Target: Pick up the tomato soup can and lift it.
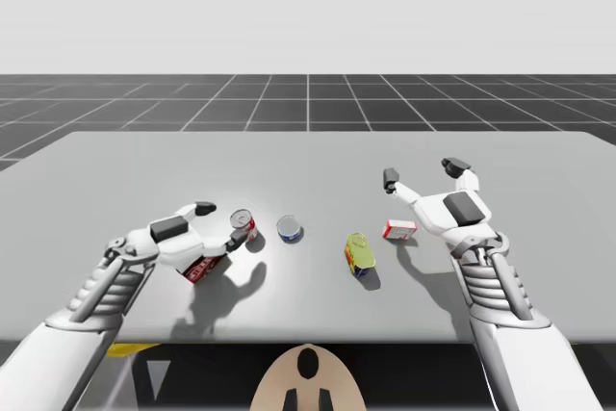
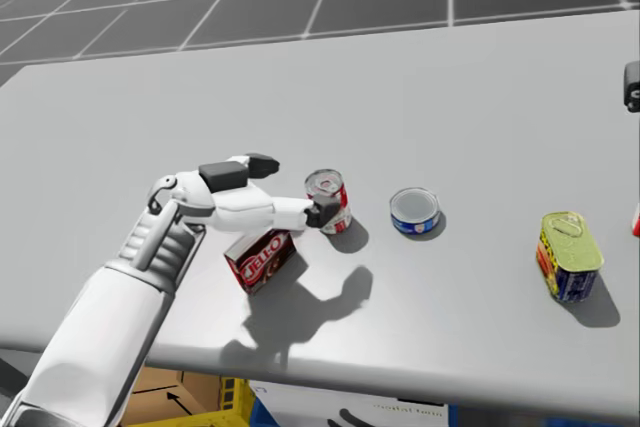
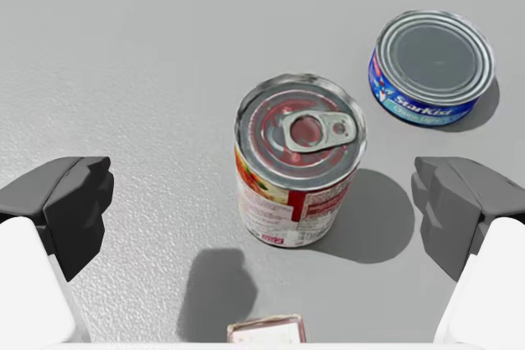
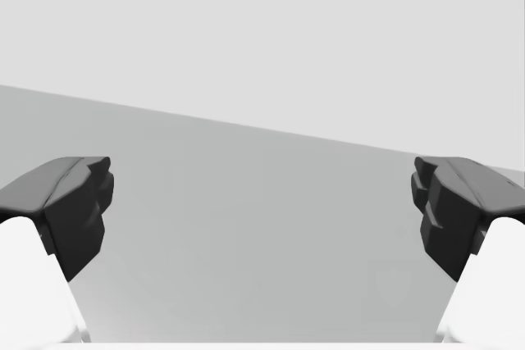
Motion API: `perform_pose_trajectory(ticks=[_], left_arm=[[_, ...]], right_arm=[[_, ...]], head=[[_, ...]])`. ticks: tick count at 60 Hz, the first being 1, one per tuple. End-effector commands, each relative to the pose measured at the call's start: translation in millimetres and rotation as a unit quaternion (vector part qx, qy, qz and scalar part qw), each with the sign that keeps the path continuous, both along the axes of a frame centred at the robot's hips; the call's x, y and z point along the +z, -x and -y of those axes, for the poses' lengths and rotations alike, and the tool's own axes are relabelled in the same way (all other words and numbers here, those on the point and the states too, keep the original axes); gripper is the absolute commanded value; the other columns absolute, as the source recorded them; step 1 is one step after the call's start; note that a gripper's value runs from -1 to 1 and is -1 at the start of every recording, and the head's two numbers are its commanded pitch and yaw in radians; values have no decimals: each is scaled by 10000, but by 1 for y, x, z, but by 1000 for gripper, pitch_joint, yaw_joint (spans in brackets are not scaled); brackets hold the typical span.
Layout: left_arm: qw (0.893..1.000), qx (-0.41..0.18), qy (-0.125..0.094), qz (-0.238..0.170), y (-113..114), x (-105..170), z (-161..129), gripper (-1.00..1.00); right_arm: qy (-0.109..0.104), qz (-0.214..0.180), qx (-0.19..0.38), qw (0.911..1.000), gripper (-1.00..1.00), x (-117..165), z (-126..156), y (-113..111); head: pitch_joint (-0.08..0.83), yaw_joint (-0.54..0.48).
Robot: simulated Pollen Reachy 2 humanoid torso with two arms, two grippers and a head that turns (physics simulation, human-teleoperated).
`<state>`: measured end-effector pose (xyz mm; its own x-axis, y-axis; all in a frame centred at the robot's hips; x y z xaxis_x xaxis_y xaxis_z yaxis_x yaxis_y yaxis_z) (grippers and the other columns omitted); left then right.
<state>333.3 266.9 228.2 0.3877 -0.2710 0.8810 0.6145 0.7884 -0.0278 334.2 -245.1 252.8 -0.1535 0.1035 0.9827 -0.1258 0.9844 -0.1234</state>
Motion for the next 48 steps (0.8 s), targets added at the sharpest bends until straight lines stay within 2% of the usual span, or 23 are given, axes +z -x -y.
perform_pose_trajectory(ticks=[1,18,42,43,44,45,46,48], left_arm=[[9998,-27,-81,-199,-15,-12,9,-1000],[9988,79,-189,-436,-35,-28,21,-1000],[9976,0,-394,-570,-39,-45,33,-1000],[9977,-4,-395,-547,-39,-46,34,-756],[9979,-1,-397,-518,-38,-46,34,-618],[9979,-12,-387,-520,-38,-46,34,72],[9979,-35,-400,-515,-37,-46,33,967],[9979,-39,-410,-503,-37,-46,33,1000]], right_arm=[[-16,15,-8,10000,-1000,0,0,0],[-42,22,-6,10000,-1000,2,1,1],[-44,5,-24,10000,-1000,2,2,1],[-44,6,-26,10000,-1000,2,2,1],[-46,5,-25,10000,-1000,2,2,1],[-47,5,-25,10000,-1000,2,2,1],[-44,6,-28,10000,-1000,2,2,1],[-43,4,-29,10000,-1000,2,2,1]], head=[[619,273],[619,268],[615,267],[615,267],[615,267],[615,266],[613,266],[614,266]])
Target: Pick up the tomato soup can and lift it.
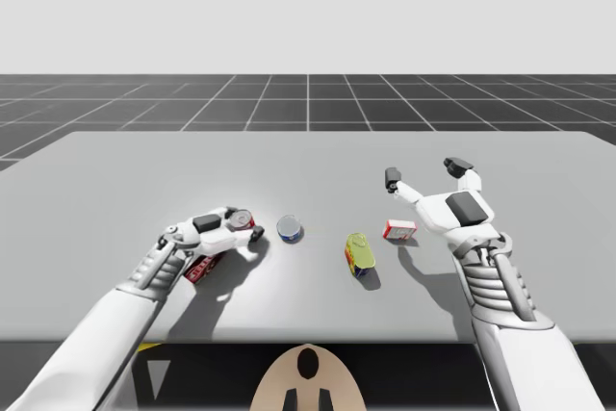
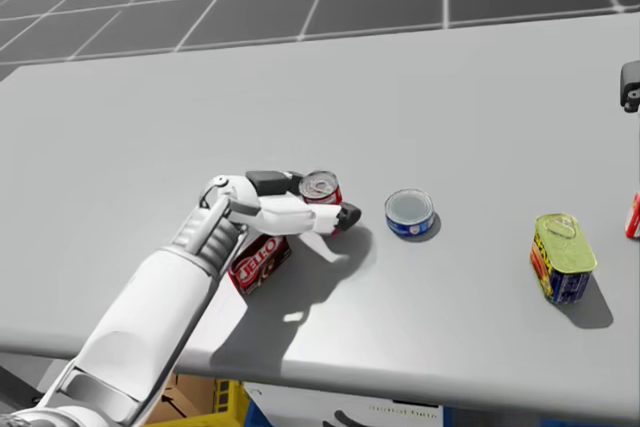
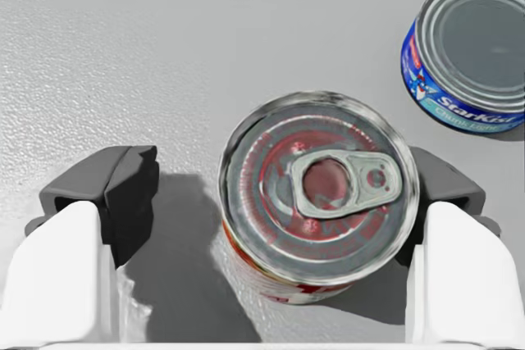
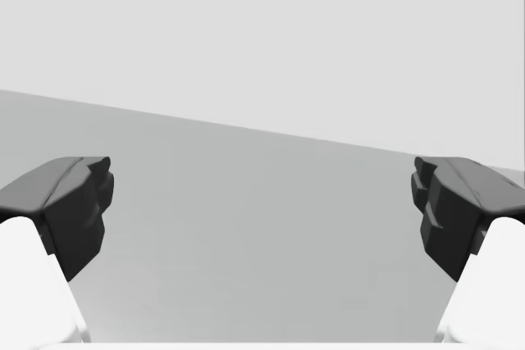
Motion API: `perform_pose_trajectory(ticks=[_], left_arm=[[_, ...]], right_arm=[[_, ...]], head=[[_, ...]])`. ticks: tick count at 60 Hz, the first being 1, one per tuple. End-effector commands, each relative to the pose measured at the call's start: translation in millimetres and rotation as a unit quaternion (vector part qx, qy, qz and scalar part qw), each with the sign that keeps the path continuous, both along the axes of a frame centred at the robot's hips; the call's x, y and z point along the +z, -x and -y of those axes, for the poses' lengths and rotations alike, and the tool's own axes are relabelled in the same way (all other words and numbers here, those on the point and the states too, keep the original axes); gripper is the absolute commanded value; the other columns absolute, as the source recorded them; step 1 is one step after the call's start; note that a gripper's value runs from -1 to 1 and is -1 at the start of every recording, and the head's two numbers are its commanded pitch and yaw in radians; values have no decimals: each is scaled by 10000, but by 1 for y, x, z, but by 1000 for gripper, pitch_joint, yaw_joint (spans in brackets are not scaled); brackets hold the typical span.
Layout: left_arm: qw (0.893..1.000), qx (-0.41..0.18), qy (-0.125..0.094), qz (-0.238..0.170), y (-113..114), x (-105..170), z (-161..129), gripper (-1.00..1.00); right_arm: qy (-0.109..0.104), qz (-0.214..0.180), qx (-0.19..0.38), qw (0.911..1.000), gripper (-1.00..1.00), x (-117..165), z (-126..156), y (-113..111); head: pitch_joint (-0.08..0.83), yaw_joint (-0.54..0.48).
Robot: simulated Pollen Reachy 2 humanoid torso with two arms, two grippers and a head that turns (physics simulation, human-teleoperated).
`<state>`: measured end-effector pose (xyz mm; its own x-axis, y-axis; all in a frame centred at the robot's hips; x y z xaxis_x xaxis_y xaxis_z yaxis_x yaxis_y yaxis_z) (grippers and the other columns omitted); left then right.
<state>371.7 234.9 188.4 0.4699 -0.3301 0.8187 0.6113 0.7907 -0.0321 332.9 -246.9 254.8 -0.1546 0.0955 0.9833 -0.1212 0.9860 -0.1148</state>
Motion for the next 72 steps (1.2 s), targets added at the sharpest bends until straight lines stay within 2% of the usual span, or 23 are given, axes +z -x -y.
perform_pose_trajectory(ticks=[1,14,32,41,52,53,56,72], left_arm=[[10000,-51,-70,-11,2,-7,1,1000],[9999,-78,-88,53,4,-7,1,1000],[9998,-126,-106,86,9,-9,4,1000],[9998,-85,-81,161,10,-2,5,1000],[9982,-57,45,598,17,37,6,1000],[9976,-62,59,689,19,47,6,1000],[9968,-71,32,791,21,56,6,1000],[9849,-118,-156,1719,43,148,11,1000]], right_arm=[[12,-3,-10,10000,-1000,0,0,0],[24,-5,-9,10000,-1000,0,0,0],[50,-56,-47,10000,-1000,-3,0,-1],[47,-56,-55,10000,-1000,-2,1,0],[-28,-5,-38,10000,-1000,0,2,1],[66,53,-77,9999,-1000,0,3,0],[4,19,-75,10000,-1000,0,2,1],[-103,-133,-223,9996,-1000,0,3,0]], head=[[613,266],[572,268],[308,270],[259,270],[252,265],[251,264],[250,264],[244,268]])
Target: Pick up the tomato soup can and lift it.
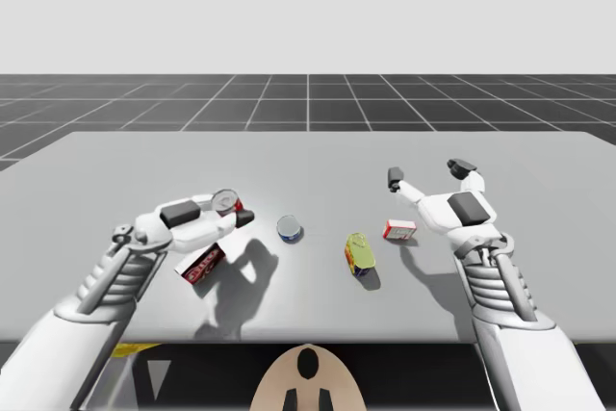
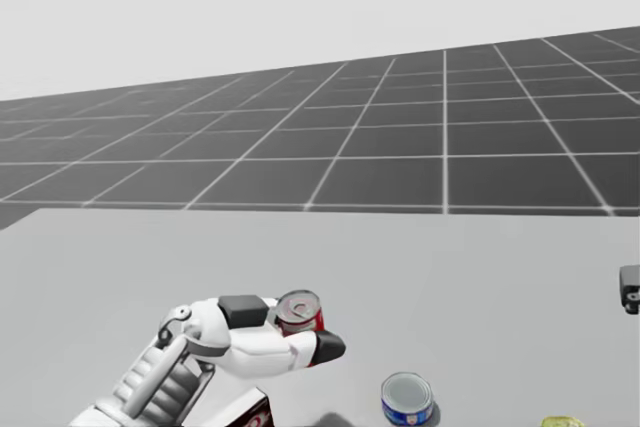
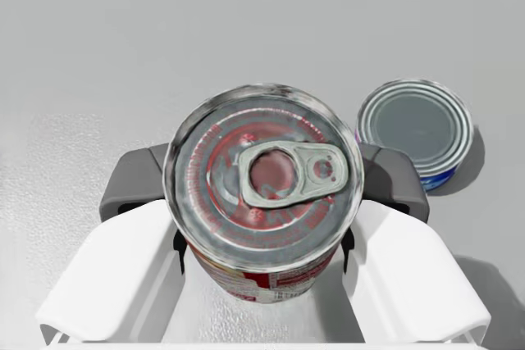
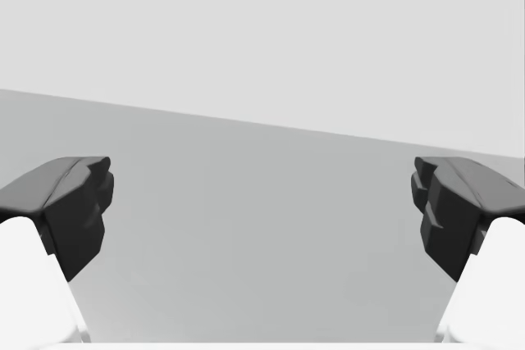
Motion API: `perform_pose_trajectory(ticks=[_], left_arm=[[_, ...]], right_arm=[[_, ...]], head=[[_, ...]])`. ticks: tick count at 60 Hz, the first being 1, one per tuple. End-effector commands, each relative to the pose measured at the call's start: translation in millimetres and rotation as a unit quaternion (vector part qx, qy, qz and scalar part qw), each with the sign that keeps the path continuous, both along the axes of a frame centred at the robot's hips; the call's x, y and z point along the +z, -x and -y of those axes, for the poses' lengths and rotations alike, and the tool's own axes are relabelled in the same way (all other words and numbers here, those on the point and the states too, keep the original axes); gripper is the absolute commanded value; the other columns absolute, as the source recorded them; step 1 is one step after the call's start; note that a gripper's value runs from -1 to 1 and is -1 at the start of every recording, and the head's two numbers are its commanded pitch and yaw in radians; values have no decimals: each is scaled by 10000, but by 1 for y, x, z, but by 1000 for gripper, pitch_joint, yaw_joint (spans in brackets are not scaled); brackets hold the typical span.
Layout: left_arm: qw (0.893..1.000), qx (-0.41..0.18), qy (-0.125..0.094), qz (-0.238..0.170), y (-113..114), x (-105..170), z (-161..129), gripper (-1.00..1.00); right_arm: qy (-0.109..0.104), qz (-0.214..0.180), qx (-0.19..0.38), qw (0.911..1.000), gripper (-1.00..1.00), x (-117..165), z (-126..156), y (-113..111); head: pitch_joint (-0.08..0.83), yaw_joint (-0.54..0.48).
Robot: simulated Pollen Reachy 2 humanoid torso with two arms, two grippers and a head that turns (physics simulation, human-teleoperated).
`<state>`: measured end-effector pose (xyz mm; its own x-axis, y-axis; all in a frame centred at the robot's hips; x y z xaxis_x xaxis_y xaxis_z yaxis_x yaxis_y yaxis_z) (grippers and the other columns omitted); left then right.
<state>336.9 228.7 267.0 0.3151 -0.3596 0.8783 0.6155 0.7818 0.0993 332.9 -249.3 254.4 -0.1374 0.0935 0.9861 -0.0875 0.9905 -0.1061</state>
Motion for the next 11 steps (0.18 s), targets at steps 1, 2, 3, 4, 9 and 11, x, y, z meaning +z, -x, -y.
perform_pose_trajectory(ticks=[1,2,3,4,9,11], left_arm=[[9964,-65,-13,842,8,70,5,1000],[9949,-67,-79,1005,12,84,6,1000],[9944,-72,-101,1046,13,87,7,1000],[9940,-77,-125,1085,14,91,7,1000],[9896,-57,-239,1417,20,123,10,1000],[9881,-57,-264,1517,22,131,10,1000]], right_arm=[[-67,-61,-44,9999,-1000,0,0,0],[-75,-65,-38,9999,-1000,0,0,-1],[-76,-66,-36,9999,-1000,0,0,-1],[-75,-66,-35,9999,-1000,0,0,-1],[-70,-70,-64,9999,-1000,-1,1,-1],[-73,-78,-71,9999,-1000,-1,2,-2]], head=[[244,268],[243,270],[243,270],[242,270],[240,272],[240,272]])
